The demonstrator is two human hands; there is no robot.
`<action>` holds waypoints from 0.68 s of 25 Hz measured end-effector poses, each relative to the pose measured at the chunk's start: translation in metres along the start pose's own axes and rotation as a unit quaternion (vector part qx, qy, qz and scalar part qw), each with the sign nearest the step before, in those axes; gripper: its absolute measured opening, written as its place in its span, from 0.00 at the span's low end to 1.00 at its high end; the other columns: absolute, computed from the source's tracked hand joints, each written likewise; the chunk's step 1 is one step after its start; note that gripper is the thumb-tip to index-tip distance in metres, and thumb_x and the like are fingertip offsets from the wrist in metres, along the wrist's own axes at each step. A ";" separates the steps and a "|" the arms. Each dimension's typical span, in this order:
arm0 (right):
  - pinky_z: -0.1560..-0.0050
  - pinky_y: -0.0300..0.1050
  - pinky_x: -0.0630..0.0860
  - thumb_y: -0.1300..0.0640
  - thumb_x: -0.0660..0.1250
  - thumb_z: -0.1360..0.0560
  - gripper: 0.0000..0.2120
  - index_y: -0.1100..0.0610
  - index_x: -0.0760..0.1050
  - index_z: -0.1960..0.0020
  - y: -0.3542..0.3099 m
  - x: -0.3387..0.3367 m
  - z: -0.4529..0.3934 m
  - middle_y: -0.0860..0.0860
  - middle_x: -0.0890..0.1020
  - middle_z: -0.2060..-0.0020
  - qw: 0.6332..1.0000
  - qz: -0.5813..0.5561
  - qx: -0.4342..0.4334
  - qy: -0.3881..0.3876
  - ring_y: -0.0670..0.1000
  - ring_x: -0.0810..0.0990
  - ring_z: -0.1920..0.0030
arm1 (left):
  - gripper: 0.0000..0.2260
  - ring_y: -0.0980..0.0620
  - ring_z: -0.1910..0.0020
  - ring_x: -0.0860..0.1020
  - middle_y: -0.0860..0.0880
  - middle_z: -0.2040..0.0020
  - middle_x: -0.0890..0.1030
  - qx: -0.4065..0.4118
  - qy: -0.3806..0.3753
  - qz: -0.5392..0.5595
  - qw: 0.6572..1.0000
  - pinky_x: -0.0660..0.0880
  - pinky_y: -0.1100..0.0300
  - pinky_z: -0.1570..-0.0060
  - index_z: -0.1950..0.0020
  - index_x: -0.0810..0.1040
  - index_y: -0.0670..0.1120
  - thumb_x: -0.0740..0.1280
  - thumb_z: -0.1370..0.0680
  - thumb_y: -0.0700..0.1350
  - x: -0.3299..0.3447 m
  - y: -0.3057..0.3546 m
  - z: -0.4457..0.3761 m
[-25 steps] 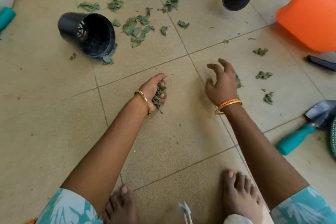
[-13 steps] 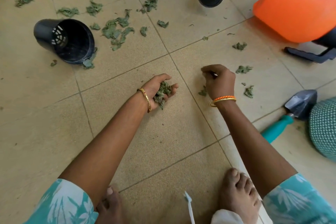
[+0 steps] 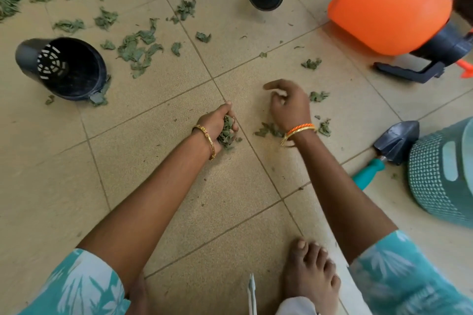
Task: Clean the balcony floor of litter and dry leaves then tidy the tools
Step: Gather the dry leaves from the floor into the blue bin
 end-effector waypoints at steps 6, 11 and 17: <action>0.29 0.52 0.60 0.64 0.58 0.23 0.20 0.61 0.68 0.31 0.057 -0.031 -0.082 0.63 0.61 0.29 0.974 0.217 0.036 -0.057 0.62 0.59 0.29 | 0.15 0.56 0.80 0.71 0.51 0.77 0.72 0.011 0.047 -0.024 0.999 0.66 0.68 0.81 0.67 0.69 0.47 0.65 0.22 0.49 0.011 0.010 0.017; 0.49 0.48 0.72 0.73 0.57 0.27 0.14 0.67 0.78 0.48 0.051 -0.030 -0.087 0.63 0.76 0.46 0.970 0.243 -0.004 -0.008 0.61 0.73 0.44 | 0.16 0.54 0.79 0.72 0.49 0.73 0.72 0.046 0.055 -0.053 0.996 0.66 0.68 0.80 0.67 0.69 0.47 0.65 0.22 0.49 0.025 0.024 0.027; 0.54 0.36 0.76 0.69 0.67 0.28 0.08 0.61 0.82 0.53 0.015 -0.037 -0.065 0.56 0.84 0.57 0.999 -0.022 0.032 0.008 0.50 0.81 0.59 | 0.16 0.55 0.79 0.71 0.50 0.73 0.73 0.026 -0.002 -0.120 0.992 0.65 0.68 0.80 0.64 0.70 0.46 0.63 0.21 0.54 0.045 0.038 0.021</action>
Point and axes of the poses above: each hand's wrist, its own z-axis away from the middle knuckle, its own x-axis out of the palm, y = z × x, the point moved 1 cm from there along -z, towards the middle knuckle
